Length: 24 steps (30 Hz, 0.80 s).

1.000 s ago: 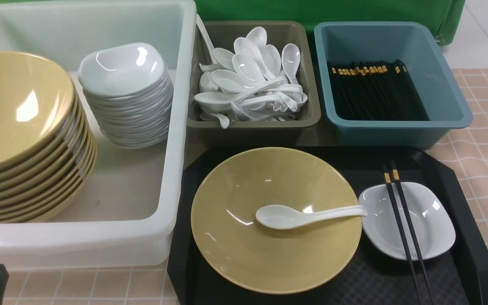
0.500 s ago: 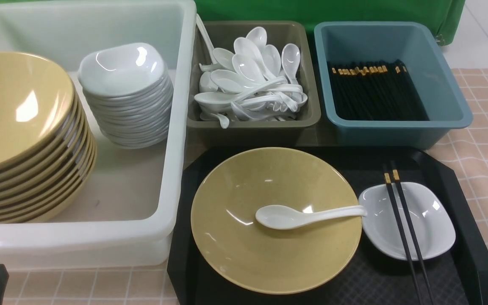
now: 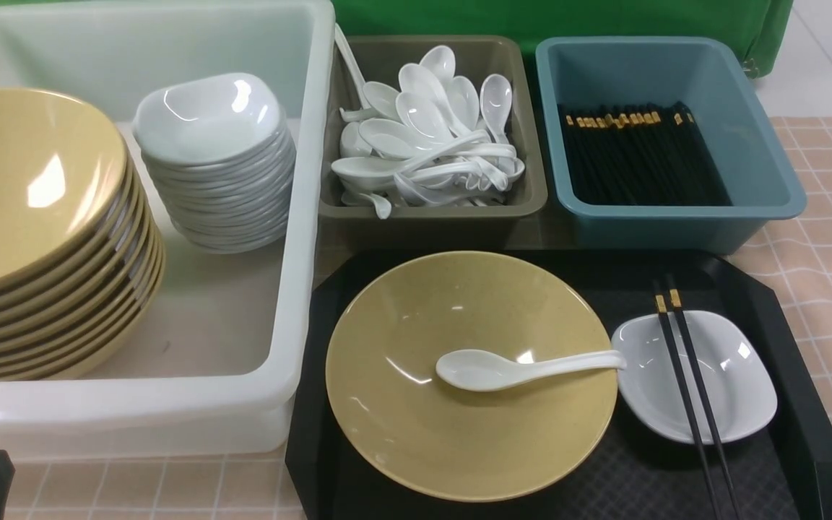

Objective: On brown table put chopsticks spoon bowls plates into blue grey white boxes.
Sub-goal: 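Move the grippers toward the tableware on the black tray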

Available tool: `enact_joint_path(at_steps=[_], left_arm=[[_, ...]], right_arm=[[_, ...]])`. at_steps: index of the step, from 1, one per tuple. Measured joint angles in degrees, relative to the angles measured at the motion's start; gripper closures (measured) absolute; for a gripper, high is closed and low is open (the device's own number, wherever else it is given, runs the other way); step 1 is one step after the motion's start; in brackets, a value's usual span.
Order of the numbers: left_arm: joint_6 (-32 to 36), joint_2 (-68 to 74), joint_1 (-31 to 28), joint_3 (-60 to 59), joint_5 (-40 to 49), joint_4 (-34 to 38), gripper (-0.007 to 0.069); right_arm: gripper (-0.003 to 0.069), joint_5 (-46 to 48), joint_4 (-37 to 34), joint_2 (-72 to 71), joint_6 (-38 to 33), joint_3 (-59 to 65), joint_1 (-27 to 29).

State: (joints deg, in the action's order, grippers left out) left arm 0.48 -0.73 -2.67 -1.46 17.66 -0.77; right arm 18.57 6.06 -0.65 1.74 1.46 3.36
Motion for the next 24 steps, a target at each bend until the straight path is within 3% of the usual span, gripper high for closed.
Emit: enact_joint_path(at_steps=[15,19,21,22,23,24], left_arm=[[-0.12,-0.07,0.0,0.0,-0.99,-0.25,0.0623],[-7.31,-0.07,0.0,0.0,-5.48,12.53,0.0623],[-16.26,-0.07,0.0,0.0,-8.61,27.58,0.0623],[-17.02,-0.07,0.0,0.0,-9.12,28.88,0.0623],[-22.12,-0.07,0.0,0.0,-10.64,38.43,0.0623],[-24.34,-0.07,0.0,0.0,-11.56,43.37,0.0623]], right_arm=[[0.0422,-0.25,0.0,0.0,3.98,0.0,0.0],[0.0422,-1.12,-4.15,0.0,18.26,0.0,0.0],[0.0422,-3.97,-9.86,0.0,36.07,0.1,0.0],[0.0422,-4.31,-10.24,0.0,37.59,0.1,0.0],[0.0422,-7.19,-12.3,0.0,47.96,0.1,0.0],[0.0422,-8.17,-12.99,0.0,52.09,0.1,0.0]])
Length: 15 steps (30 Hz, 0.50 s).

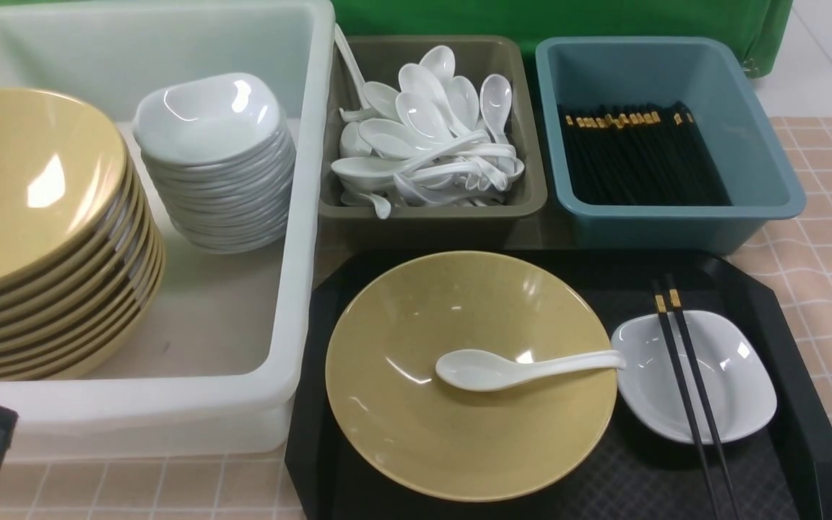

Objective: On brown table put chopsticks spoon bowls plates into blue grey white boxes.
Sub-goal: 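Move the grippers toward the tableware on the black tray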

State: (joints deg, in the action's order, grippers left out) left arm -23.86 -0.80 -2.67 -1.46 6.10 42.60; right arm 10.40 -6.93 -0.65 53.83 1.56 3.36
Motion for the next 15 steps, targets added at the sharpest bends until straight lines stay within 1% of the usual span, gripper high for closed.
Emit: enact_joint_path(at_steps=[2,4,9,10,12,13,15], left_arm=[[-1.77,0.0,0.0,0.0,-1.19,5.71,0.0623],[-2.16,0.0,0.0,0.0,-1.73,9.22,0.0623],[-2.16,0.0,0.0,0.0,-1.48,11.47,0.0623],[-1.14,0.0,0.02,0.0,-0.78,11.36,0.0623],[0.57,0.0,0.07,0.51,0.13,10.53,0.0623],[6.28,0.0,0.07,3.85,2.54,7.29,0.0623],[14.34,0.0,0.07,8.07,4.77,2.86,0.0623]], right_arm=[[0.0422,-0.29,-0.57,0.0,3.45,0.0,0.0],[0.0422,0.49,-0.8,0.0,4.2,0.0,0.0],[0.0422,2.4,-0.86,0.0,-0.67,0.0,0.0],[0.0422,2.67,-1.29,0.0,-3.5,0.0,0.0],[0.0422,2.67,-1.61,0.0,-5.36,0.0,-0.07],[0.0422,3.66,-2.01,0.0,-10.1,-1.13,-0.73],[0.0425,5.75,-2.25,0.0,-16.99,-4.46,-2.19]])
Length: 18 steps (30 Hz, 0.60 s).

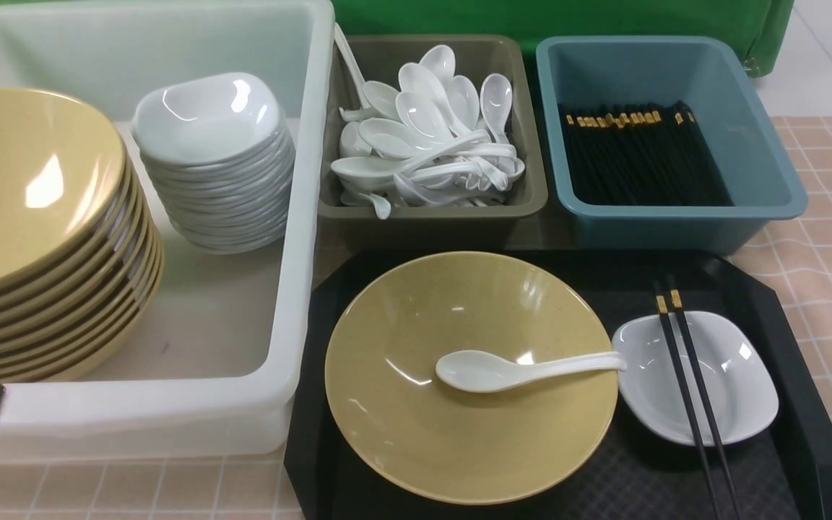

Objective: On brown table put chopsticks spoon bowls plates into blue grey white boxes.
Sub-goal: 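Move the grippers toward the tableware on the black tray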

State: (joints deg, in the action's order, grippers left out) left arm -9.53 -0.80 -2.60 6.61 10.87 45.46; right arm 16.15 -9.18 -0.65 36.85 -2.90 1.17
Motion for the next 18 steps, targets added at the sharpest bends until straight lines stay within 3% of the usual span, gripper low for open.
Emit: enact_joint_path(at_steps=[1,4,7,8,9,11,12,15,17,18], left_arm=[[0.95,0.0,0.0,1.18,0.29,-1.24,0.0623],[13.49,6.25,0.0,12.88,8.21,-12.83,0.0623],[16.46,19.36,0.0,23.83,19.65,-22.84,0.0623],[16.56,20.34,0.0,23.83,20.54,-22.84,0.0623],[17.1,28.94,0.0,31.5,28.77,-28.32,0.0623],[17.28,33.39,0.0,35.14,33.24,-30.51,0.0623],[17.29,39.68,0.41,39.77,39.66,-33.2,0.0623],[18.22,48.64,3.65,47.7,46.73,-35.85,0.0623],[19.13,50.84,5.66,49.39,47.64,-36.13,0.0623],[20.64,54.22,10.25,51.38,48.42,-36.48,0.0623]], right_arm=[[0.0425,0.29,0.0,0.09,-0.81,-0.49,-0.2],[0.0486,6.9,-0.23,6.12,-15.01,-10.47,-4.01],[0.0575,14.93,-0.23,17.89,-28.37,-20.11,-7.14],[0.0581,15.56,-0.23,18.8,-30.01,-20.76,-7.14],[0.0617,21.7,-0.19,26.98,-36.85,-27.46,-8.08],[0.0621,25.62,-0.19,31.59,-40.4,-30.73,-8.19],[0.0622,32.57,-0.19,38.64,-45.89,-34.93,-8.21],[0.0622,43.02,0.08,49.91,-52.08,-41.29,-8.51],[0.0622,44.58,0.2,53.29,-53.02,-42.72,-9.13],[0.0621,44.74,0.27,56.8,-53.62,-44.01,-10.25]])
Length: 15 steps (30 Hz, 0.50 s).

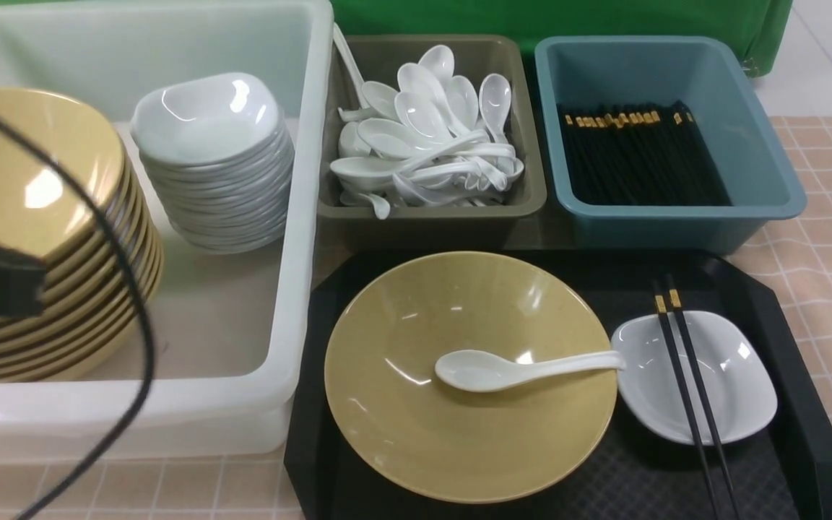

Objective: On brown table put chopsticks spoon bowls plates into blue grey white boxes.
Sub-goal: 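Move the grippers toward the tableware on the black tray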

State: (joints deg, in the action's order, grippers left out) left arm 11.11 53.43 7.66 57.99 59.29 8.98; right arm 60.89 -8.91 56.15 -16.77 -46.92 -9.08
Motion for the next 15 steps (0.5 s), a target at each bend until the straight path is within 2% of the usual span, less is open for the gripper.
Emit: enact_joint_path(at_steps=[4,5,8,12,14,15], left_arm=[[3.23,6.62,11.28,2.35,-0.63,-0.12,0.0623],[3.23,7.0,11.85,2.42,-0.77,-0.12,0.0623],[4.14,13.67,20.84,3.79,-5.07,-1.83,0.0623],[4.29,20.57,27.23,5.69,-10.53,-5.59,0.0623],[4.29,23.11,28.71,6.7,-11.52,-7.33,0.0623],[4.29,23.36,28.83,6.82,-11.53,-7.5,0.0623]], right_arm=[[0.0613,-3.86,0.25,6.32,-0.05,-0.99,-2.21],[0.0611,-4.28,0.25,6.93,-0.05,-0.99,-2.34],[0.0572,-6.22,0.36,12.41,0.0,-1.35,-2.6],[0.0449,-6.82,0.6,17.33,0.91,-2.97,-3.48],[0.0361,-7.6,0.6,19.9,2.31,-4.28,-4.18],[0.0351,-7.73,0.6,20.16,2.53,-4.61,-4.19]])
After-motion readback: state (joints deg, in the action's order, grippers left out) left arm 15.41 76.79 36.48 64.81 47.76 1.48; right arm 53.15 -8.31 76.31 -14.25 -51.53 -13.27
